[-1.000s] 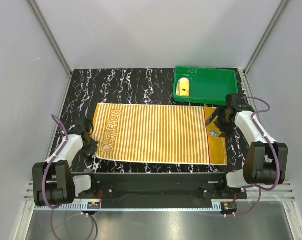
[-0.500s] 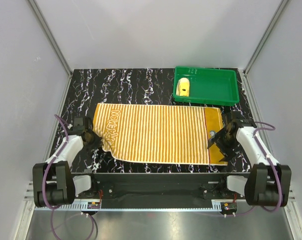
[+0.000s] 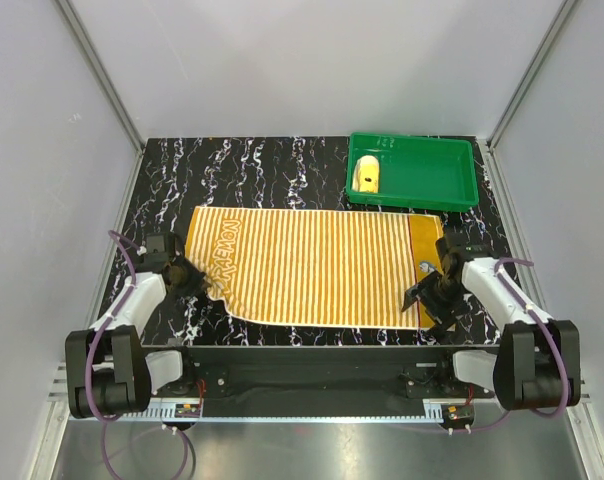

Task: Roll the towels
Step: Fold the towel

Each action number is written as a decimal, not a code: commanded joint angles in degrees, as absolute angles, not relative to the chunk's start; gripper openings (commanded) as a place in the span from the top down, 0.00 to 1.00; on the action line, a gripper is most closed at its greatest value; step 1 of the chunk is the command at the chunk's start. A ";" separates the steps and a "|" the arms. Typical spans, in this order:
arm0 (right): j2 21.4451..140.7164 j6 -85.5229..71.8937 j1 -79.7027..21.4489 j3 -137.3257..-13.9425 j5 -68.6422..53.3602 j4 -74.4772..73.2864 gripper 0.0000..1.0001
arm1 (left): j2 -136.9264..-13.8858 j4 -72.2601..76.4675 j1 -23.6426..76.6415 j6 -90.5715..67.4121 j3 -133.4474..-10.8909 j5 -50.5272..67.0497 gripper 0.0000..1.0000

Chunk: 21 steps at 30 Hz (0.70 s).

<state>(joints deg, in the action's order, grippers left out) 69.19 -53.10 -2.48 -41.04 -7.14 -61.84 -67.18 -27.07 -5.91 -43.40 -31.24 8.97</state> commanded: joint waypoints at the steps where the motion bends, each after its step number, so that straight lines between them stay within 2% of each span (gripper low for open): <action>1: 70.66 -57.83 -4.04 -36.75 -11.77 -56.35 0.22 | -65.66 -25.23 -6.24 -42.71 -30.94 10.28 1.00; 7: 71.19 -60.29 -4.22 -31.21 -10.64 -49.75 0.22 | -66.00 -25.14 -6.15 -42.71 -30.85 10.20 1.00; 13: 71.28 -60.82 -4.22 -34.62 -5.37 -49.83 0.24 | -66.01 -25.22 -6.15 -42.71 -30.59 9.93 1.00; 21: 72.25 -58.71 -2.99 -37.62 2.11 -52.38 0.35 | -66.35 -25.66 -6.15 -42.63 -30.85 8.96 1.00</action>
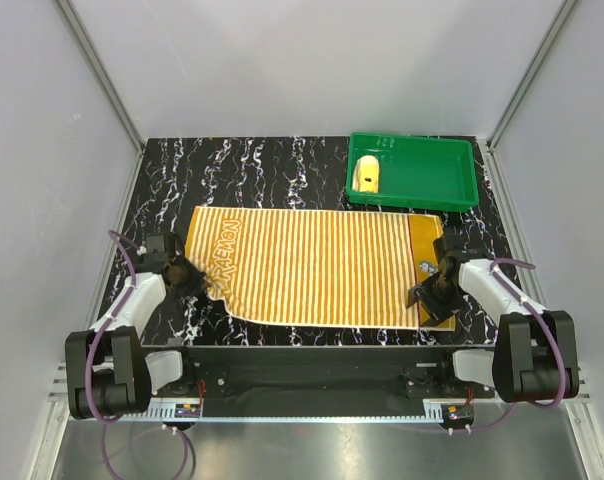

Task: Roll the towels
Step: Fold the towel

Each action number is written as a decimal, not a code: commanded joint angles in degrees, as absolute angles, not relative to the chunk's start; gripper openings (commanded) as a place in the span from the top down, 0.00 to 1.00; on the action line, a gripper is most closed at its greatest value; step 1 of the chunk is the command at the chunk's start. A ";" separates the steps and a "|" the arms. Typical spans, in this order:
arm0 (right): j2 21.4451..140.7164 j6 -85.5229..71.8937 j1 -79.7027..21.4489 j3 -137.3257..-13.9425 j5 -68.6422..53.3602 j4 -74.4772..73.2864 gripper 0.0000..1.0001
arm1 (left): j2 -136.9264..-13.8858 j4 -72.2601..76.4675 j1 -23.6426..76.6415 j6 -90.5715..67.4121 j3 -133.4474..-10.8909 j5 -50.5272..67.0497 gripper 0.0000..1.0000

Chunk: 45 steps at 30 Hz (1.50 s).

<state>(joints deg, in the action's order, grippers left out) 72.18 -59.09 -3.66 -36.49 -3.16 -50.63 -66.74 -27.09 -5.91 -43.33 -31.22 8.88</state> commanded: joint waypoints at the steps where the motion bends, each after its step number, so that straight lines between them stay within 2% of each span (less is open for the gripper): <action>1: 72.07 -58.62 -2.81 -37.18 2.37 -52.64 0.40 | -66.44 -25.66 -6.15 -42.63 -30.85 9.05 1.00; 7: 70.31 -57.75 -2.55 -36.82 3.17 -53.79 0.44 | -66.27 -25.75 -6.15 -42.63 -30.94 8.70 1.00; 11: 73.11 -57.48 -2.55 -37.35 3.34 -53.88 0.40 | -66.18 -26.01 -6.15 -42.54 -31.11 8.53 1.00; 16: 78.92 -55.73 -2.90 -38.66 2.99 -52.38 0.42 | -65.92 -26.19 -6.15 -42.54 -31.29 8.17 1.00; 20: 81.38 -54.23 -2.99 -40.16 3.87 -52.21 0.60 | -65.83 -26.37 -6.24 -42.54 -31.38 7.65 1.00; 21: 81.65 -53.97 -2.99 -40.34 4.04 -52.29 0.71 | -65.83 -26.28 -6.24 -42.54 -31.38 7.56 1.00; 24: 82.70 -53.17 -2.99 -41.04 5.09 -52.47 0.83 | -65.74 -26.37 -6.33 -42.54 -31.38 7.21 1.00; 25: 82.88 -52.56 -2.99 -41.31 5.36 -52.56 0.92 | -65.83 -26.45 -6.33 -42.54 -31.46 7.21 1.00; 28: 82.97 -51.86 -2.99 -41.40 5.54 -52.38 1.00 | -65.92 -26.54 -6.42 -42.63 -31.64 6.86 1.00; 36: 80.07 -49.31 -2.99 -41.31 3.69 -52.56 0.99 | -64.08 -29.61 -6.42 -41.75 -33.39 6.59 1.00; 45: 76.81 -44.74 -2.99 -49.30 3.43 -54.05 0.97 | -61.08 -38.58 -6.42 -39.55 -41.65 4.31 1.00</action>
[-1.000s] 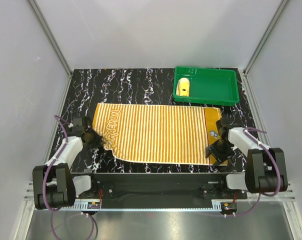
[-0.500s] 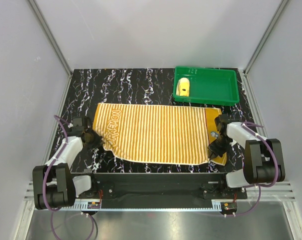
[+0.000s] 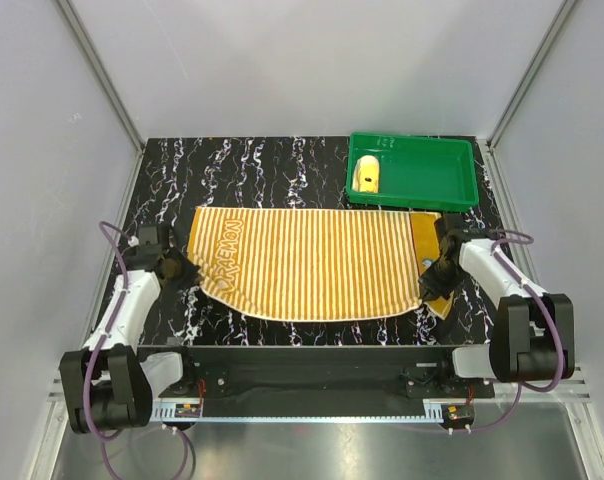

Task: Roll the towels
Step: Fold the towel

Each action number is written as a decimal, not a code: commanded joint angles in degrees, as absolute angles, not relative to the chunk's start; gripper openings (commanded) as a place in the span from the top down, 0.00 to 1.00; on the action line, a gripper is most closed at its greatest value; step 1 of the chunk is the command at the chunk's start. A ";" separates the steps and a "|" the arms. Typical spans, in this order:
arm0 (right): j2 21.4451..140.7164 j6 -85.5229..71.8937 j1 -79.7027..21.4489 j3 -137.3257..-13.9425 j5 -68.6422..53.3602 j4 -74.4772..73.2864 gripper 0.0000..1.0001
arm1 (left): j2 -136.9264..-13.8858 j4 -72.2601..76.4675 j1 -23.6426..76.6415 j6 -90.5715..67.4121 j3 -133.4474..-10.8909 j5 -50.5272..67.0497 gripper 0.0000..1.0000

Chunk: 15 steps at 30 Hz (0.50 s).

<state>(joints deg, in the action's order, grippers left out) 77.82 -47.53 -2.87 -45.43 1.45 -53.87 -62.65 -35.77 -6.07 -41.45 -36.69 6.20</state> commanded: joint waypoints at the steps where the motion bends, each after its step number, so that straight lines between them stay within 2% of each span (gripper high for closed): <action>1: 77.16 -43.78 -2.90 -50.96 3.34 -54.05 0.97 | -61.26 -39.19 -6.50 -39.46 -42.27 4.13 1.00; 10: 79.98 -41.58 -2.99 -59.13 2.37 -52.38 0.97 | -65.74 -42.54 -6.42 -39.55 -52.19 2.64 1.00; 15: 86.04 -40.08 -2.99 -66.77 3.34 -52.12 0.98 | -71.88 -42.98 -6.42 -40.34 -58.44 2.02 1.00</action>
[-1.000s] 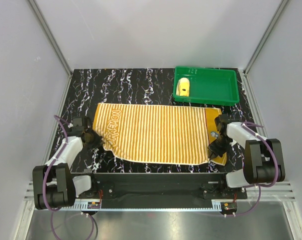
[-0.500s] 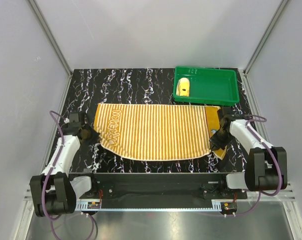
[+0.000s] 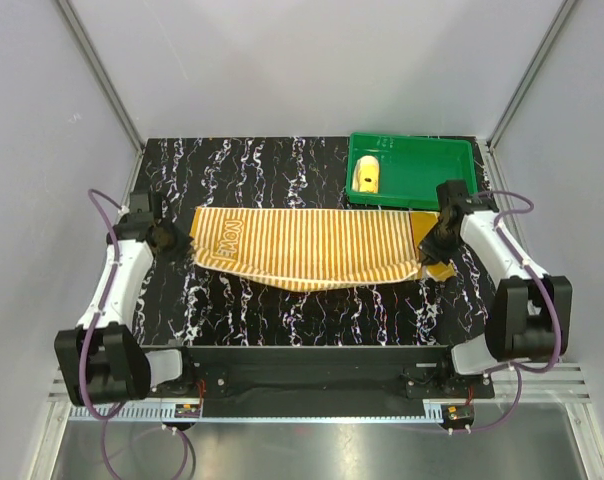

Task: Roll the towels
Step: Fold the towel

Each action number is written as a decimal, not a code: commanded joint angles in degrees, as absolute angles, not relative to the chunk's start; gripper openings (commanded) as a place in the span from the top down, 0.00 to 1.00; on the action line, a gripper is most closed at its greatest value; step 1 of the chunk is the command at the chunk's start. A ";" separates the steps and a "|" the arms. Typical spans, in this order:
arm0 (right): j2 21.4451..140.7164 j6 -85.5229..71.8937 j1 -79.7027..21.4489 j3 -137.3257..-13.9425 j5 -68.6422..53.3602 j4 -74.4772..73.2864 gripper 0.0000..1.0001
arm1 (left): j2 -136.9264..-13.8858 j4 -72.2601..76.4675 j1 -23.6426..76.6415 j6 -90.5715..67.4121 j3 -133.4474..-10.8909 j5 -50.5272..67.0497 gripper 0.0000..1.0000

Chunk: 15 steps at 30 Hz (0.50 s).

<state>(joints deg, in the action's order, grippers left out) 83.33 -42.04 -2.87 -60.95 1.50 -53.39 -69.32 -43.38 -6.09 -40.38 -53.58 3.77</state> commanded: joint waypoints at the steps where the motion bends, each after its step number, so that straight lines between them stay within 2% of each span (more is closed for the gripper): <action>1: 86.91 -39.90 -2.99 -67.84 3.77 -52.03 0.98 | -72.94 -42.98 -6.42 -40.52 -59.58 2.11 1.00; 15: 104.85 -37.62 -2.99 -84.54 5.54 -51.06 1.00 | -90.17 -42.45 -6.33 -42.19 -72.15 0.53 1.00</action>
<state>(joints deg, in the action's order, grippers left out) 102.50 -39.29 -2.87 -80.40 3.49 -51.46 -88.51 -43.24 -6.07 -41.87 -67.83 2.81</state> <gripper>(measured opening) 0.029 0.024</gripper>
